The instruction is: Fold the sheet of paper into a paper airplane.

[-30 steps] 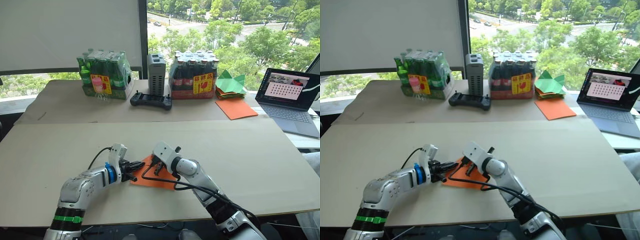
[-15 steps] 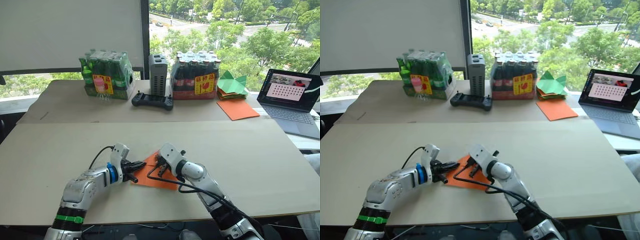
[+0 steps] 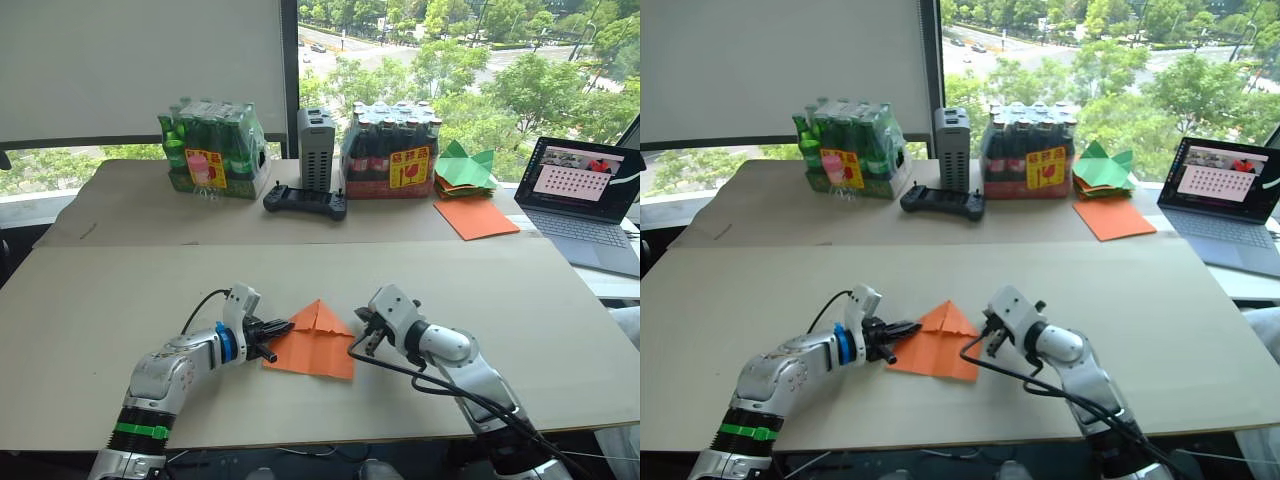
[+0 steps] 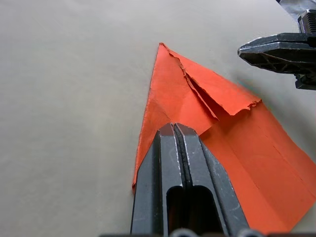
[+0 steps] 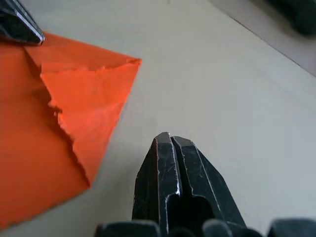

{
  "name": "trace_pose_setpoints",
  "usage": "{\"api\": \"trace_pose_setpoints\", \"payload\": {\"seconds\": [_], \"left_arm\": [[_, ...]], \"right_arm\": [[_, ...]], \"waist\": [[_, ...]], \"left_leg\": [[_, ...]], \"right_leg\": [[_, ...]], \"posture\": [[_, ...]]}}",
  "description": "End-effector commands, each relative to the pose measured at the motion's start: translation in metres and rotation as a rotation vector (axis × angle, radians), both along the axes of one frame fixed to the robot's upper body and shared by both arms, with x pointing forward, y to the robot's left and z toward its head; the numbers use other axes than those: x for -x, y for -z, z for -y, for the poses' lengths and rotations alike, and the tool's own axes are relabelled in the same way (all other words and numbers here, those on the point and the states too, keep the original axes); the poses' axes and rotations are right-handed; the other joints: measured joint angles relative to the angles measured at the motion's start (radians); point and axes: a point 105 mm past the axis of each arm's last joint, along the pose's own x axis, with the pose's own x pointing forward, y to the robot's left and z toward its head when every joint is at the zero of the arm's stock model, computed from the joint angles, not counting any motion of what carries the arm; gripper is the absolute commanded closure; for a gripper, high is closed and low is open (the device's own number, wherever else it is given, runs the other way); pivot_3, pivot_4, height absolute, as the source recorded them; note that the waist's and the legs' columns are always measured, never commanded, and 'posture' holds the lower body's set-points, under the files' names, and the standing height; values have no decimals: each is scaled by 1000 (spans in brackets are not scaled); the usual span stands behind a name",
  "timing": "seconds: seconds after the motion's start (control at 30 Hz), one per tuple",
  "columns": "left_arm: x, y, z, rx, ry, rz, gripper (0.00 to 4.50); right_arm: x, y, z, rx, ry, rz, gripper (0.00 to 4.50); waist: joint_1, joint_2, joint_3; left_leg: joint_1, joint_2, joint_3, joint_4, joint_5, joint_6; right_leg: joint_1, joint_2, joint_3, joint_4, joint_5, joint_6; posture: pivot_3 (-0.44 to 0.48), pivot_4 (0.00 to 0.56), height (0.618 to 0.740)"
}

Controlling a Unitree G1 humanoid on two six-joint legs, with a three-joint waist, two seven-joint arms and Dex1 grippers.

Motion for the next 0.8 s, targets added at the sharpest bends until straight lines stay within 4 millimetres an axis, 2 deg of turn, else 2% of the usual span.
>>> {"api": "trace_pose_setpoints", "payload": {"seconds": [0.03, 0.23, 0.57, 0.8], "left_arm": [[6, 36, -13, -96, -46, -125, 4462], [5, 35, -10, -92, -41, -121, 4462], [5, 33, -10, -83, -49, -120, 4462], [7, 33, -11, -82, -57, -119, 4462]], "right_arm": [[16, 2, -1, 73, -120, -9, 4500], [20, 7, 4, 109, -157, -43, 4500], [23, -1, -22, 72, -265, -38, 4500], [18, -3, -25, 58, -269, -31, 4500]], "waist": [[-1, 0, 0], [0, 0, 0], [-3, 0, 0], [-4, 0, 0]], "left_leg": [[0, 0, 0, 0, 0, 0], [1, 0, 0, 0, 0, 0], [1, 0, 0, 0, 0, 0], [1, 0, 0, 0, 0, 0]], "right_leg": [[0, 0, 0, -1, 0, 0], [2, 0, 0, -2, 0, 1], [2, 0, 0, -2, 0, 1], [2, 0, 0, -2, 0, 1]], "posture": [[0, 150, 740], [0, 150, 740], [0, 150, 740], [0, 150, 740]]}}
